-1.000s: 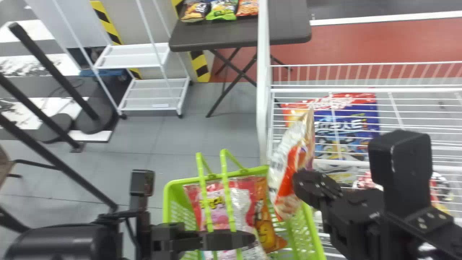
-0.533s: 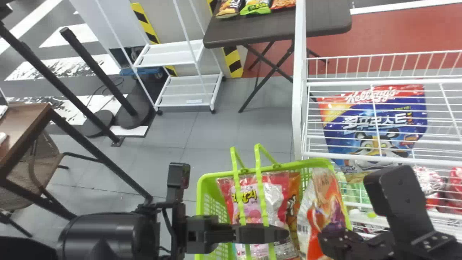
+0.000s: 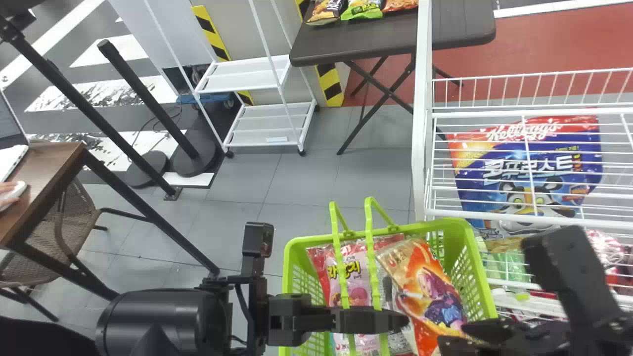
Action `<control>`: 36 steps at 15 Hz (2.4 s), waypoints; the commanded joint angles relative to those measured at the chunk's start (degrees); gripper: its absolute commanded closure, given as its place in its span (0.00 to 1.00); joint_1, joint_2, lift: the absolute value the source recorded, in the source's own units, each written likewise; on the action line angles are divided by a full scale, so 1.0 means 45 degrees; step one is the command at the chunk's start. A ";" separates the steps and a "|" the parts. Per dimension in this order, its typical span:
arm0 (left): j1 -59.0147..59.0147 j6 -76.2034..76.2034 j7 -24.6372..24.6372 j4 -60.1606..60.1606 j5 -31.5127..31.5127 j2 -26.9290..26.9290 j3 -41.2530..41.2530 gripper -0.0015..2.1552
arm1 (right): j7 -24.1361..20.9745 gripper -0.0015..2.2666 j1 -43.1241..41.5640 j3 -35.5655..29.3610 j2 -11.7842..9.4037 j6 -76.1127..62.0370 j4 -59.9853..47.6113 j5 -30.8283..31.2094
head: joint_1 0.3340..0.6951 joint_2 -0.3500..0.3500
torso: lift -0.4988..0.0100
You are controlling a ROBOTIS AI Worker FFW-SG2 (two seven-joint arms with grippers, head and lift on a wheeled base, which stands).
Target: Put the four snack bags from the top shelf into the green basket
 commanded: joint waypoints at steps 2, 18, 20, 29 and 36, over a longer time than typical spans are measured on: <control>-0.0010 0.0000 -0.0126 0.0005 0.0034 -0.0018 -0.0011 1.00 | -0.0047 0.03 0.0018 -0.2280 0.0259 -0.2304 -0.0330 -0.0223 | 1.00 0.89 | 0.98; -0.0303 0.0469 -0.0126 0.0884 0.1304 0.0119 0.0458 1.00 | -0.2156 0.04 -0.5256 -0.8139 0.0142 -1.0038 0.9181 0.5090 | 1.00 0.00 | 0.98; -0.0303 0.0469 -0.0126 0.0904 0.1304 0.0119 0.0458 1.00 | -0.2117 0.04 -0.5861 -0.8627 -0.0034 -1.0038 0.9943 0.5227 | 1.00 0.00 | 0.98; -0.0362 0.0469 -0.0126 0.1236 0.1167 0.0060 0.0614 1.00 | -0.1121 0.21 -0.8557 -0.8588 -0.0444 -1.4335 1.5822 0.5461 | 1.00 0.00 | 0.98; -0.0421 0.0391 -0.0126 0.1470 0.1187 0.0041 0.0634 1.00 | -0.1141 1.00 -0.8381 -0.8862 -0.0561 -1.3984 1.5822 0.4914 | 1.00 0.00 | 0.98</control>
